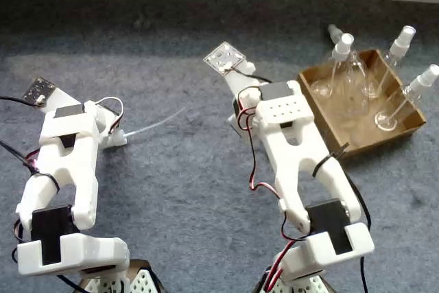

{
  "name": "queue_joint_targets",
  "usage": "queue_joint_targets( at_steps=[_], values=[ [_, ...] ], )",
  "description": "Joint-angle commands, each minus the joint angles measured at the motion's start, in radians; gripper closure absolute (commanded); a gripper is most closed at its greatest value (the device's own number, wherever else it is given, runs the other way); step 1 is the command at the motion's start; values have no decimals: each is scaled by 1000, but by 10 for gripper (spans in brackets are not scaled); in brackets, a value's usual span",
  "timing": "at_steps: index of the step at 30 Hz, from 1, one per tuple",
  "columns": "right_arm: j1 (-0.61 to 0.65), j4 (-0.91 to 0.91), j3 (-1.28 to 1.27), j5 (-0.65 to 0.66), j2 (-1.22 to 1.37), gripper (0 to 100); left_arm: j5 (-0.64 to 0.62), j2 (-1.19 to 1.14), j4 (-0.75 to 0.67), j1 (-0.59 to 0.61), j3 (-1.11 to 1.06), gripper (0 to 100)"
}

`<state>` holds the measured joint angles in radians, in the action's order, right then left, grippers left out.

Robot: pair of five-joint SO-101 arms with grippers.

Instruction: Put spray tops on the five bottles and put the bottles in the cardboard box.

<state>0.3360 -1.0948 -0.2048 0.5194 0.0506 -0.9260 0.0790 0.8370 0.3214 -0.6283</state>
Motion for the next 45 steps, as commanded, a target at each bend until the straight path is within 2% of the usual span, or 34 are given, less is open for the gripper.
queue_joint_targets(
  at_steps=[1,18,26,32,40,45],
  values=[
    [-13,-76,200,8,108,695,-3,44,-15,5,4,849],
    [-31,-524,1001,9,691,695,-3,44,-15,5,4,849],
    [-76,-664,1313,12,886,701,-3,44,-14,5,4,849],
    [-74,-670,1394,14,944,816,-3,44,-15,5,4,849],
    [-81,-673,1399,8,892,821,-3,44,-15,5,4,849],
    [-74,-673,1392,-74,754,821,-3,45,-12,5,4,849]
  ],
)
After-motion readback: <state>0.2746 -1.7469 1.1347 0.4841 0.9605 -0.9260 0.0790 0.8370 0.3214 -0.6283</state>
